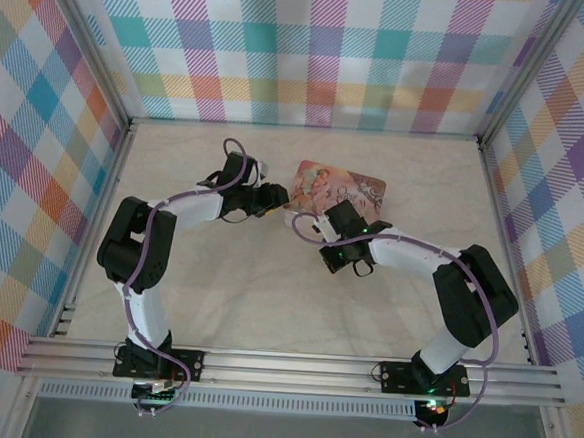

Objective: Unlock a padlock with a key

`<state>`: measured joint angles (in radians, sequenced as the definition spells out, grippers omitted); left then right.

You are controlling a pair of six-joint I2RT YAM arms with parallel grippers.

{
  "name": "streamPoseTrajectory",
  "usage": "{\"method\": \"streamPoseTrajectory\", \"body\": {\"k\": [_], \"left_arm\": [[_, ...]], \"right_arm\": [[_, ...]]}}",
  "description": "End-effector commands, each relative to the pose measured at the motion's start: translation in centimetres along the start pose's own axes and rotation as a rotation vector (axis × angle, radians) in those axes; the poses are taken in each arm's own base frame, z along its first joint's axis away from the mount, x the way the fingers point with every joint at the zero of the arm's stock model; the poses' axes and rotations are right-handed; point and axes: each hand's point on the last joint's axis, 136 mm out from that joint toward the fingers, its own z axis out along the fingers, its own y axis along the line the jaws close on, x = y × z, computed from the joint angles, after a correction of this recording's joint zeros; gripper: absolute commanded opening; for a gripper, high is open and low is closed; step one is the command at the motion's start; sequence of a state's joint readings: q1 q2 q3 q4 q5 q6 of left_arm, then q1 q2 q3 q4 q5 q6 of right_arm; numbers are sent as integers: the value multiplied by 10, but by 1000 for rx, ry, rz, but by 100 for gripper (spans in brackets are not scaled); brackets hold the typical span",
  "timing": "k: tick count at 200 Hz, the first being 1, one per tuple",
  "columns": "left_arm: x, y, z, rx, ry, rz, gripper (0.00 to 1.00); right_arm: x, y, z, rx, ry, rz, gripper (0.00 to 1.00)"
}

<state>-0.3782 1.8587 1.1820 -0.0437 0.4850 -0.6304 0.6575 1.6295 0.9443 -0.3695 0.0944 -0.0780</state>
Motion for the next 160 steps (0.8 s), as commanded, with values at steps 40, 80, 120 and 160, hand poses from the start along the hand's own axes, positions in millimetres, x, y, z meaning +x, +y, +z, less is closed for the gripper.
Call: {"method": "streamPoseTrajectory", "body": {"k": [40,80,120,160], "left_arm": [[2,3,10,-17,21,8,45],[1,3,13,-17,22,6,45],[0,4,16,-12,25,5,45],[0,4,17,-12,26,5,45]], "right_arm": [[-13,-22,-4,107,-16,-175,0],[-15,-32,0,175,-52,-329,0],[-28,-37,-3,220,-106,-431,0],[-29,-44,4,268,-69,-564,0]]}}
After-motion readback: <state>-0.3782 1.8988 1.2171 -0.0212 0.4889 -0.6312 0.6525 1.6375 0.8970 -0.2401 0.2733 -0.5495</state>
